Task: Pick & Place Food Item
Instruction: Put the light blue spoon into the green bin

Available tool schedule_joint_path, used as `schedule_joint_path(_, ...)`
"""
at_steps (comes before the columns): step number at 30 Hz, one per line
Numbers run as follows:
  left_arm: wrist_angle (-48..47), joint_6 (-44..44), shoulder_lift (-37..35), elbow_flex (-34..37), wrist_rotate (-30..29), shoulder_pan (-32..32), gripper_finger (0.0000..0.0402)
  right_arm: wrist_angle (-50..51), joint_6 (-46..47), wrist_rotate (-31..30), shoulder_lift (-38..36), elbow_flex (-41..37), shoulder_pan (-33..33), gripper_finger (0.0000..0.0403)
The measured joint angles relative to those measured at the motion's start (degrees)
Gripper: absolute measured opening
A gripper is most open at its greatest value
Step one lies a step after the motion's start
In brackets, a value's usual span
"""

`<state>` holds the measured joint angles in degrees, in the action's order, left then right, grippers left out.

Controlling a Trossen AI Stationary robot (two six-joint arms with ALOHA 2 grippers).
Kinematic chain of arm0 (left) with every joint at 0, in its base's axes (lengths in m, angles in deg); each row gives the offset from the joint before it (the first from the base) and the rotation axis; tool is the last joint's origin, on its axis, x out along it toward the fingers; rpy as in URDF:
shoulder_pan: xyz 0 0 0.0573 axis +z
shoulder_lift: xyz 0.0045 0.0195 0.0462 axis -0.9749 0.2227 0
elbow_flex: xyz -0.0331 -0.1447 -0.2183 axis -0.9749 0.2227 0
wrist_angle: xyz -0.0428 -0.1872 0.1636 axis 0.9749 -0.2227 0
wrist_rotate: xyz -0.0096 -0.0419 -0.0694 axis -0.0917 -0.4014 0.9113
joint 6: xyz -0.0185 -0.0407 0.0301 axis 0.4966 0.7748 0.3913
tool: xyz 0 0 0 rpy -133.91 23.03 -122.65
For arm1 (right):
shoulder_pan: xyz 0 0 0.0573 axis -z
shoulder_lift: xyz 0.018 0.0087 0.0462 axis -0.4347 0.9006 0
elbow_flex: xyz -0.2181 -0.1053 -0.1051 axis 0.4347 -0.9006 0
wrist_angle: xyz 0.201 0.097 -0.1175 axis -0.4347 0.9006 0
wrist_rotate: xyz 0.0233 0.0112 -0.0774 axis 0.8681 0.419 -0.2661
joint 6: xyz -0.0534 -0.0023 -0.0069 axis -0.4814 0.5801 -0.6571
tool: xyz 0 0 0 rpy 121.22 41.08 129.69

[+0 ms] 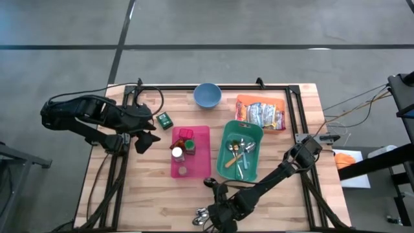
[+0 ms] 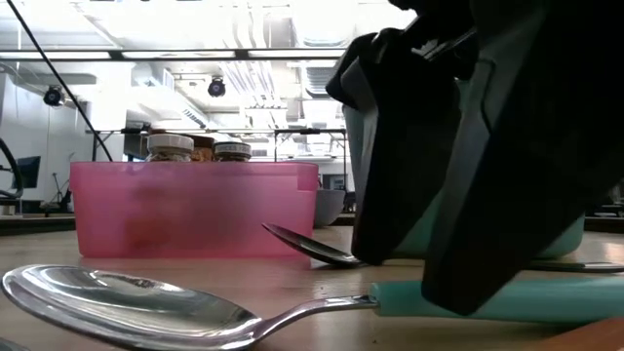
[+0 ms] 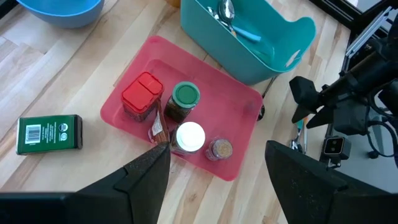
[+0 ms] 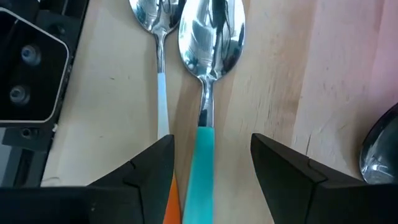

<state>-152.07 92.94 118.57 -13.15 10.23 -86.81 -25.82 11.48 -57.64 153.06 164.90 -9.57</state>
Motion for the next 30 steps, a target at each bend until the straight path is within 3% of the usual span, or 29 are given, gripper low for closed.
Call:
schedule_joint_path(6,0.0,0.0,0.0,0.0,0.0,0.0,0.0262,-0.3,0.2,0.1,0.0,-1.2,0.0,0.0179)
schedule_joint_path(16,0.0,0.0,0.0,0.0,0.0,0.0,0.0262,-1.5,0.5,0.9,0.0,-2.1,0.0,0.0033)
schedule_joint_path(30,0.0,-0.1,0.0,0.0,0.0,0.0,0.0262,-1.1,6.6,1.3,0.0,2.9,0.0,0.0033)
